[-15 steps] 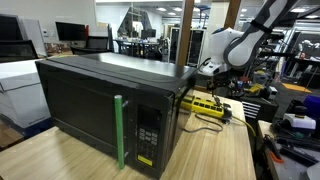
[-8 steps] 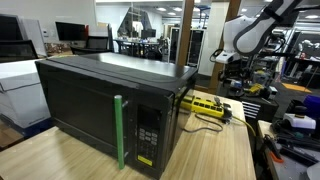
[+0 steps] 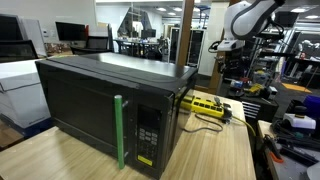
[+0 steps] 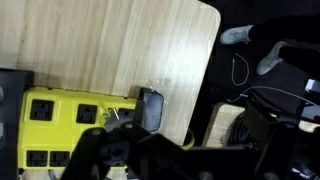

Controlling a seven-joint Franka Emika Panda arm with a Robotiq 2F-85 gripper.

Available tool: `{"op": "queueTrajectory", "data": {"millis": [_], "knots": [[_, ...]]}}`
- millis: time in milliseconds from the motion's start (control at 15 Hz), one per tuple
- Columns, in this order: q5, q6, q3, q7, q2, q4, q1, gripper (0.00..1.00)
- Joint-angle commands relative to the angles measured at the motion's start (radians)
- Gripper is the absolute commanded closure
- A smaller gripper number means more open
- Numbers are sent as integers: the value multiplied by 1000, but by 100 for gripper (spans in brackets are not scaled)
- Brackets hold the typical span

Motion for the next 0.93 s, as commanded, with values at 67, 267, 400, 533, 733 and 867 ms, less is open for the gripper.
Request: {"op": "queueTrajectory", "data": {"millis": [67,267,400,533,733,867], "knots": [[12,-15,18,71,79,63,28,0],[4,-8,20,68,67,50,27,0],[3,-15,25,88,98,73,30,0],[2,-3,26,98,103,72,31,0],[1,32,27,72,78,16,28,0],[4,43,31,70,80,-9,30,0]]}}
